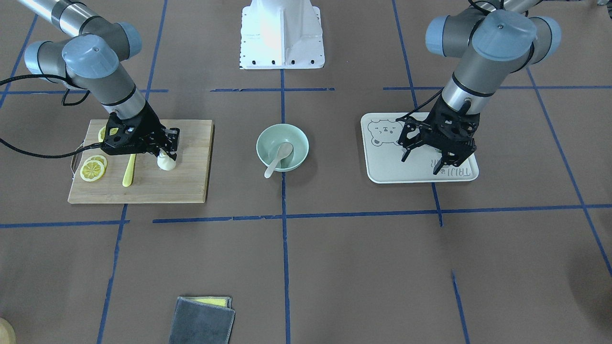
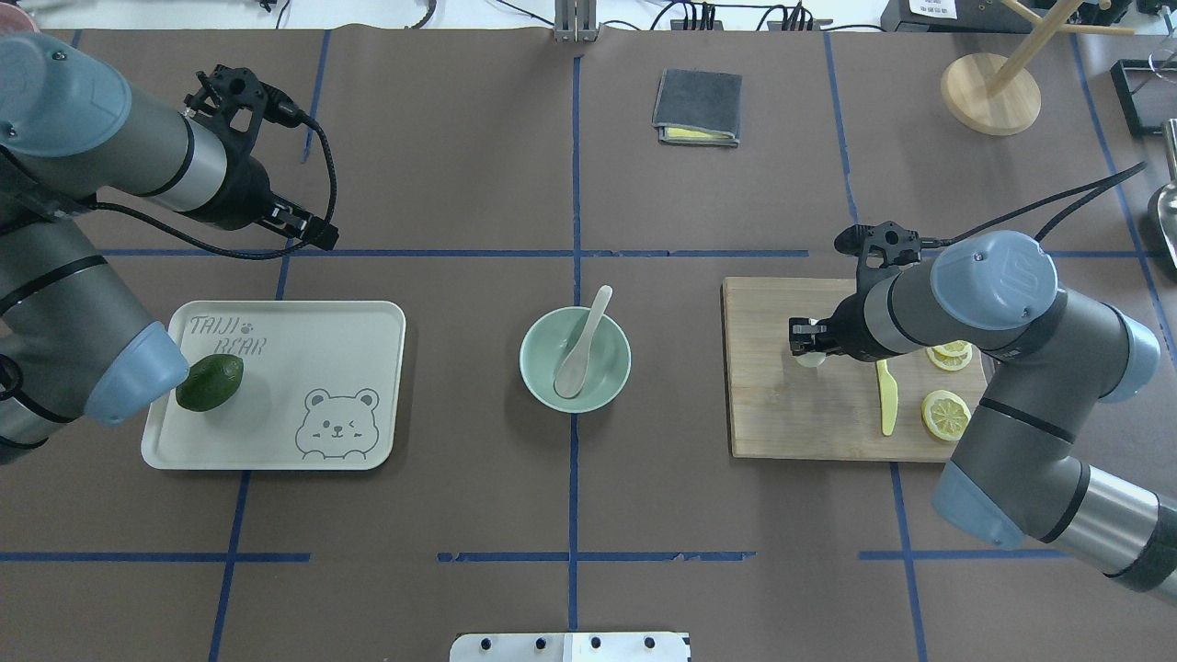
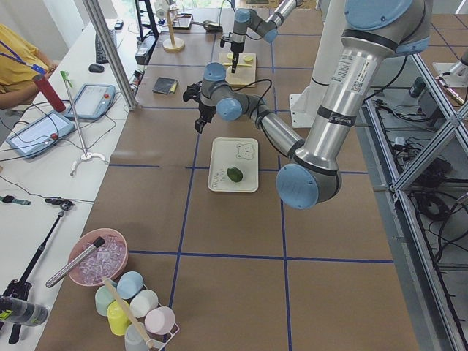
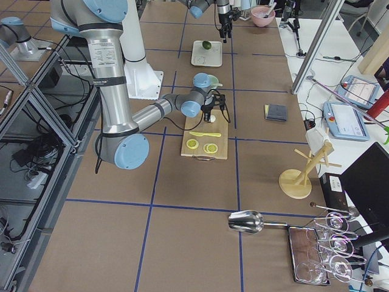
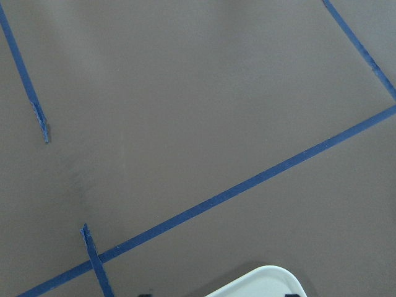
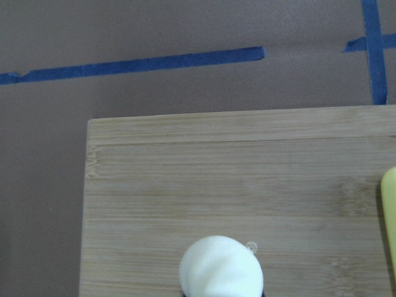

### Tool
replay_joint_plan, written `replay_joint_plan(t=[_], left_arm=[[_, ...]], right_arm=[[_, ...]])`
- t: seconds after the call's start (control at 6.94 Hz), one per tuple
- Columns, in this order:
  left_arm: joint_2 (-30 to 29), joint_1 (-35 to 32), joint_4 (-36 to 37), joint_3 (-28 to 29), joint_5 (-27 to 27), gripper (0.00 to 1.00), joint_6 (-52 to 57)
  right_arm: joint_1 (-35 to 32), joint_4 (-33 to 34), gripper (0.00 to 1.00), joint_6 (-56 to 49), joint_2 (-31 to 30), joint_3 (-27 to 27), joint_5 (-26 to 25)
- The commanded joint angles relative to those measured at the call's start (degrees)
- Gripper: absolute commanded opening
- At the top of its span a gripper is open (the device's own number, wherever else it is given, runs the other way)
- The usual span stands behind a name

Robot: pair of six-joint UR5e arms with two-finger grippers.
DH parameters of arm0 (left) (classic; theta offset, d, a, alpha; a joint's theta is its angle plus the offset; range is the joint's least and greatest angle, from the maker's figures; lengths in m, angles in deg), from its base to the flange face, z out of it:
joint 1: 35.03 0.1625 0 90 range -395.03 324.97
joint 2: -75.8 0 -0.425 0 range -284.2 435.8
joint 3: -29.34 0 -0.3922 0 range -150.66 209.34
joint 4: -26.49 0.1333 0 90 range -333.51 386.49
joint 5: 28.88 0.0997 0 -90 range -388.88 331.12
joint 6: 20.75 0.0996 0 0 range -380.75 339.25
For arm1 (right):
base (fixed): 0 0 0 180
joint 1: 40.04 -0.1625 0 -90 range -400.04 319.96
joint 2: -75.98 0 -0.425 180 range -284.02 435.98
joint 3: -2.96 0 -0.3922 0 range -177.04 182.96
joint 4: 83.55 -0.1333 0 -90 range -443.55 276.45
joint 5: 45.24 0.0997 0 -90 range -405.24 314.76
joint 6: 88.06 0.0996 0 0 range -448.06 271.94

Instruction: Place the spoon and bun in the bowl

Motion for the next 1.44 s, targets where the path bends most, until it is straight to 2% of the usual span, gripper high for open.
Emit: replay_joint_plan(t=[0.0,0.43,0.72,1.01,1.15,1.3], left_arm=[[0.3,-0.3,0.0,-0.4,0.0,0.77,0.0],[5.3,-0.4,0.0,-5.5,0.0,0.77,0.1],[6.4,-0.5,0.0,-6.2,0.0,0.79,0.1],[6.3,-0.5,0.0,-6.1,0.0,0.8,0.0],[6.4,-0.5,0.0,-5.9,0.0,0.8,0.0],[6.3,-0.4,0.0,-5.9,0.0,0.8,-0.1]], right_arm=[[-0.1,0.3,0.37,2.2,2.7,-0.5,0.0],[2.6,12.6,0.39,11.5,16.3,-0.2,-3.3],[8.1,12.7,0.41,21.3,23.3,2.8,-8.9],[11.2,12.3,0.45,24.8,26.4,5.4,-12.2],[11.2,12.2,0.73,24.5,27.7,7.7,-12.3],[11.2,12.2,0.89,24.7,27.9,8.3,-12.3]])
